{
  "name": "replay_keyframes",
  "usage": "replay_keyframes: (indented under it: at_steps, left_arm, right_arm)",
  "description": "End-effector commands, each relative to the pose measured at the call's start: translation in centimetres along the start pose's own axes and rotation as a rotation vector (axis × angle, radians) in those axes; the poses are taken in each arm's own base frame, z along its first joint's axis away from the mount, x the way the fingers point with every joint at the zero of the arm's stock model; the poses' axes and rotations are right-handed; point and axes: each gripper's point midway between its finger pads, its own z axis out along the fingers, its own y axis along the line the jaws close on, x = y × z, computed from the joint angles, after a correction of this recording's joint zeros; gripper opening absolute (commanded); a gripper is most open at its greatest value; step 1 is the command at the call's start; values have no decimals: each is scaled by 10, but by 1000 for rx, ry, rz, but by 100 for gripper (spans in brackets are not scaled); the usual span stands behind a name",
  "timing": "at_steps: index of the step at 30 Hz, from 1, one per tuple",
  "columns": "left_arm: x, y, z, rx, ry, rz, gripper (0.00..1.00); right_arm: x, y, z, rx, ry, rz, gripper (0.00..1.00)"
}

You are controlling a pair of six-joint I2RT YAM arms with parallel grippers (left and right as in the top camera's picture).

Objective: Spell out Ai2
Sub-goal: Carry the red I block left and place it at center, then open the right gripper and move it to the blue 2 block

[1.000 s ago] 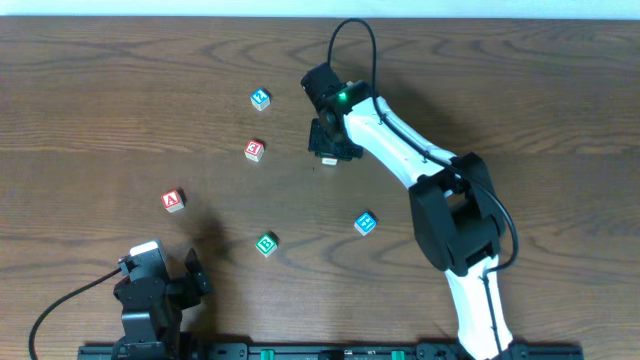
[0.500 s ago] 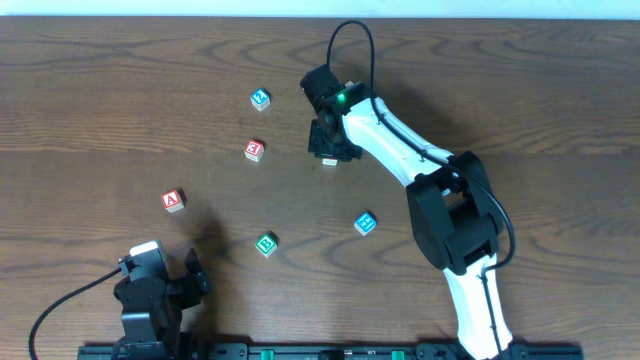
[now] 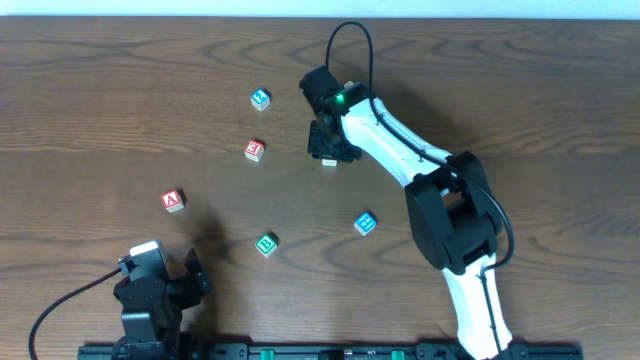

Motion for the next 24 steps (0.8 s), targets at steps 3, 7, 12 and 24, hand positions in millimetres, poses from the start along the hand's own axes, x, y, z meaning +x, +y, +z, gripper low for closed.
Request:
replay_keyframes:
  at_steps: [3,7,12,24]
  left_arm:
    - [18,4,2,-15,66,17,95]
    - [18,4,2,-15,66,17,95]
    - [18,4,2,-15,66,17,95]
    - [18,4,2,-15,66,16,95]
  right_arm:
    - [5,5,4,11,3,-8,39]
    - [3,7,4,4,-6,-18,48]
    - [-9,12,-2,-20,-39,-88,61]
    - [-81,71,-108,-151,-327,-526,69]
